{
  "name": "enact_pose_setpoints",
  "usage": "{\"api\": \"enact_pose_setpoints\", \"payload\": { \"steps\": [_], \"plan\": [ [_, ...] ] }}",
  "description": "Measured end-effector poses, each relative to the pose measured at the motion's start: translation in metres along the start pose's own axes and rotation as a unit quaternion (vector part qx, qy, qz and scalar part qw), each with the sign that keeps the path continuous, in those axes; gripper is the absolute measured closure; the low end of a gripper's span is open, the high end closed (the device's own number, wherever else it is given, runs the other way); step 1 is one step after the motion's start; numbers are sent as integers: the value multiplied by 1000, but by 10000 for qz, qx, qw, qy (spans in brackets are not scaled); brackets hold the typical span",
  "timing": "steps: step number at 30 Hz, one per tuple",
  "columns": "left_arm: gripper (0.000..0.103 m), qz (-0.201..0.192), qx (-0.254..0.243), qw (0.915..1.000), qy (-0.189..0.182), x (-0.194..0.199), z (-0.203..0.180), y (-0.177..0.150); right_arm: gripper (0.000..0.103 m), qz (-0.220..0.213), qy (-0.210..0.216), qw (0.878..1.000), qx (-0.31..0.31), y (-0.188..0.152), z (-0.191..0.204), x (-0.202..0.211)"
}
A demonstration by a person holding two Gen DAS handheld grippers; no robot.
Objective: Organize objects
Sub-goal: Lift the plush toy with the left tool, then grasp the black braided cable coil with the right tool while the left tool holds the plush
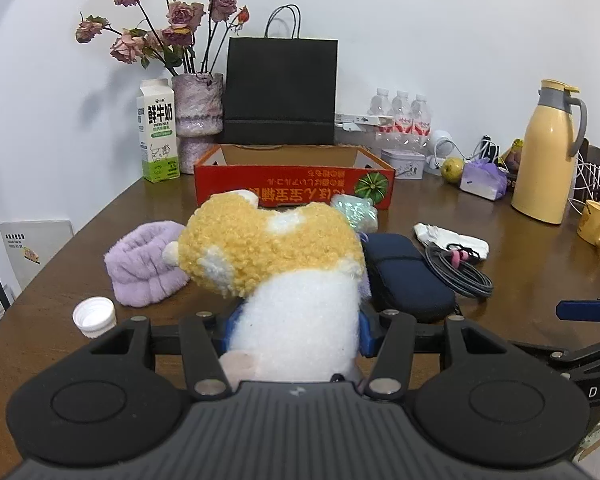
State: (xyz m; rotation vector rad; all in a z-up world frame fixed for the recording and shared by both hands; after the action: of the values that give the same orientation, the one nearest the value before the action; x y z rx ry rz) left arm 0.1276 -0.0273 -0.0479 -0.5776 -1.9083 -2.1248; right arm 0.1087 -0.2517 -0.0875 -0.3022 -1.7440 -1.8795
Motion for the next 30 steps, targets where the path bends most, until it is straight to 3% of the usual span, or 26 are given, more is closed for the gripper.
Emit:
{"api": "enact_pose_setpoints", "payload": {
  "steps": [12, 20, 25, 30],
  "plan": [
    [50, -61, 96, 9999, 15, -12, 18, 17, 0, -85, -161, 9994, -301, 38, -8, -37],
    [49, -112, 146, 9998, -93, -20, 21, 26, 0, 193, -186, 9972, -694, 65, -12, -88],
    [49, -41, 177, 9998, -103, -27, 21, 26, 0, 376, -295, 9969, -621, 69, -11, -117],
    [49, -21, 191, 9997, -118, -30, 21, 25, 0, 519, -152, 9939, -956, 68, -20, -126]
  ]
}}
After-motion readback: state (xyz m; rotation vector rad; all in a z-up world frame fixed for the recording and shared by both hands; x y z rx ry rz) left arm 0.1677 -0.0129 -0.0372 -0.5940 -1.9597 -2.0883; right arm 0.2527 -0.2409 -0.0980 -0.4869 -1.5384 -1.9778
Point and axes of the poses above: each gripper's, at about its wrist camera, not at the fingertips, and x roughly against the way its jaws point, z to its left, y to its top, the point moved 3 cm from there along -x, roughly the way its jaws point, and after that the axes turned 6 degrees about -x, right-handed, at the moved point
